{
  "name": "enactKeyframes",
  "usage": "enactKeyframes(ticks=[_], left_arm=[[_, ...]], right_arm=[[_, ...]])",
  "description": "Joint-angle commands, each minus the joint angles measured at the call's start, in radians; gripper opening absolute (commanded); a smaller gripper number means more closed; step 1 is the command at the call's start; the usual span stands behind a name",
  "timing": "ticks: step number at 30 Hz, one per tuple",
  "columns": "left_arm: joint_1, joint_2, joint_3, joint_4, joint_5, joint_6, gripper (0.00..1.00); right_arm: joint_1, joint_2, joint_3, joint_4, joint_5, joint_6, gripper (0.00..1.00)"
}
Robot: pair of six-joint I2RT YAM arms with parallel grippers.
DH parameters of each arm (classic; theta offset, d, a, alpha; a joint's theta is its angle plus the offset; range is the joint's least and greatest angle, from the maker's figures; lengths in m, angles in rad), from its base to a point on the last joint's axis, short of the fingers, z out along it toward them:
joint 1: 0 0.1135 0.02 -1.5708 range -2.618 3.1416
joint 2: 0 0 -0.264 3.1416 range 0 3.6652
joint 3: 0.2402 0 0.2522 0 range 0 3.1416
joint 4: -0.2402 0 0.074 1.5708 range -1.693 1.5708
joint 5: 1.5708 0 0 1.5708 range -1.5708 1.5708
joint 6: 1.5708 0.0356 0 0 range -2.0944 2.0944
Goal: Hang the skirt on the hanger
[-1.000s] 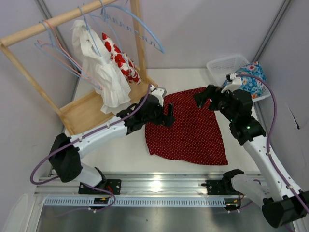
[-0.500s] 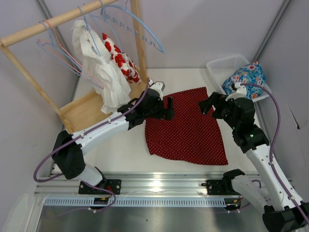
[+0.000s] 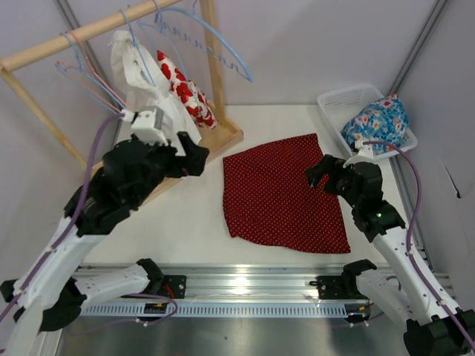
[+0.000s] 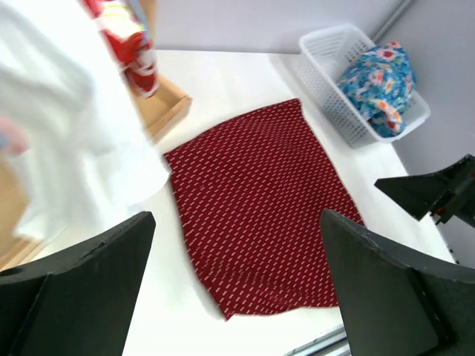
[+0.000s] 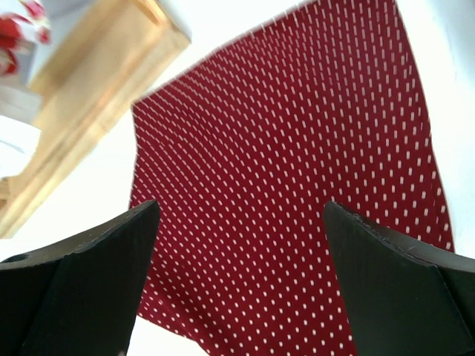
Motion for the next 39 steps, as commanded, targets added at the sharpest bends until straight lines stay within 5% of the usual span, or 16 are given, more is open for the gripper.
enactKeyframes(ticks=[1, 3, 8, 12, 16, 22, 39], left_arm=[[0.002, -0.044, 0.0, -0.206, -0.067, 0.021, 0.99], [0.002, -0.093, 0.005, -0.238, -0.094, 0.015, 0.99], [0.006, -0.156, 0.069, -0.276, -0.411, -0.011, 1.0], [0.098, -0.141, 0.135, -0.299, -0.577, -0.05, 0.99], [0.296, -0.05, 0.216, -0.322, -0.415, -0.019, 0.98], [0.436, 0.045, 0.275, -0.257, -0.263, -0.005, 0.91], [0.594, 0.249, 0.35, -0.184, -0.293, 0.022, 0.8]], right_arm=[[0.001, 0.013, -0.039, 0.06, 0.015, 0.042, 0.99], [0.012, 0.016, -0.047, 0.058, 0.015, 0.06, 0.99], [0.03, 0.011, -0.036, 0.04, 0.045, 0.05, 0.99], [0.032, 0.01, -0.021, 0.022, 0.047, 0.037, 0.99], [0.034, 0.004, -0.019, 0.014, 0.027, 0.045, 1.0], [0.046, -0.05, -0.061, 0.003, -0.011, 0.054, 0.99], [0.047, -0.093, -0.096, -0.006, 0.009, 0.044, 0.99]])
